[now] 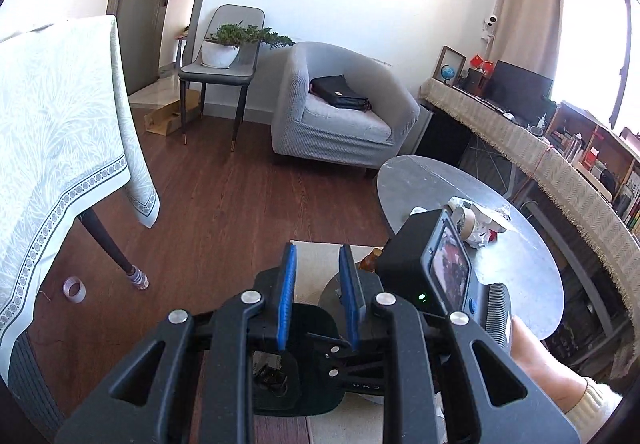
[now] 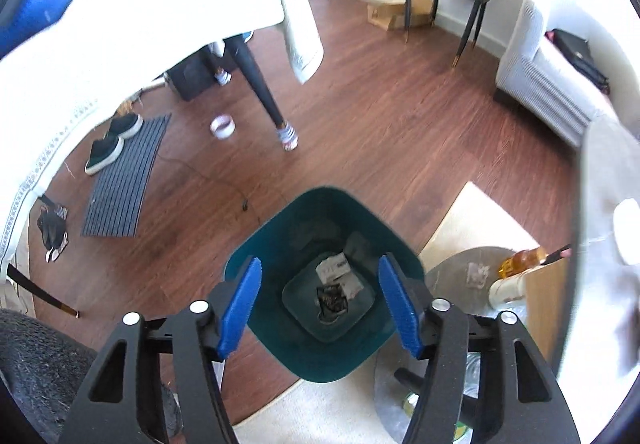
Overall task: Collect trash
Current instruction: 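Lower the black tissue bag into the green bin and open the right gripper, then move both open tools back over the marble table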
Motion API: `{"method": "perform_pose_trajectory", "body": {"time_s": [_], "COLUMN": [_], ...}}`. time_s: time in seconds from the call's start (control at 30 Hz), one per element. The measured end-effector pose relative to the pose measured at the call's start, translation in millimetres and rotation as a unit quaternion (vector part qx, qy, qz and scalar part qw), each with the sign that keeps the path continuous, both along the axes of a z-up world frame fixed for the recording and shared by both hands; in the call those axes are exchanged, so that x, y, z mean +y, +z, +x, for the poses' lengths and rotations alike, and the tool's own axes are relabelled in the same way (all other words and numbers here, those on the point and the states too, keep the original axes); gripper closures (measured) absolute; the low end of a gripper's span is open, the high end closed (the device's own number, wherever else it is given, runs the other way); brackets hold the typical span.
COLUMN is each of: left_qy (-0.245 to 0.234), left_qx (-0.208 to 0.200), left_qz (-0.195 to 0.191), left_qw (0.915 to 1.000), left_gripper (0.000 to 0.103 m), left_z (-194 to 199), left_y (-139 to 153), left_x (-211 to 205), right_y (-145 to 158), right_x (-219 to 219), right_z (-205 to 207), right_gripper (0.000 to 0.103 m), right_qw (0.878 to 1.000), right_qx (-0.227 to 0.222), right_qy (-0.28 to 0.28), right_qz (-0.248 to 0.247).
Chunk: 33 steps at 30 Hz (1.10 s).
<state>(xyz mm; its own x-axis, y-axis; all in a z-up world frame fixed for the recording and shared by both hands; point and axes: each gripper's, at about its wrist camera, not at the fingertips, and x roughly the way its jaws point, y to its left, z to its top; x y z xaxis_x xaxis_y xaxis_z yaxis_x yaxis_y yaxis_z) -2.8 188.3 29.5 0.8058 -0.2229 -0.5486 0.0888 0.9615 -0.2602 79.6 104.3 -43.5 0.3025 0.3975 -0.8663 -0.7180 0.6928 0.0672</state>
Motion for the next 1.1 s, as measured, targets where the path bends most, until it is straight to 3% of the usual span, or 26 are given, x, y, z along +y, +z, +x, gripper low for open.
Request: {"method": "perform_pose_trajectory", "body": {"time_s": [0.37, 0.77, 1.1], "left_qy": [-0.021, -0.060, -0.088], "left_qx": [-0.028, -0.024, -0.011], "left_qz": [0.009, 0.015, 0.022], "left_qw": [0.9994, 0.9978, 0.9959], "left_gripper": [0.070, 0.064, 0.060], "left_z": [9, 46, 70], "left_y": [17, 11, -3], "left_x": [-37, -101, -144], "right_y": [50, 78, 83], "right_x": [-68, -169, -228], "right_z": [5, 11, 14], "right_gripper": [0.048, 0.048, 0.048], "right_qw": [0.995, 0.982, 0.975], "right_qx": [-0.059, -0.127, -0.139], "right_qy": [-0.060, -0.135, -0.172], "right_qz": [0.052, 0.035, 0.033]}}
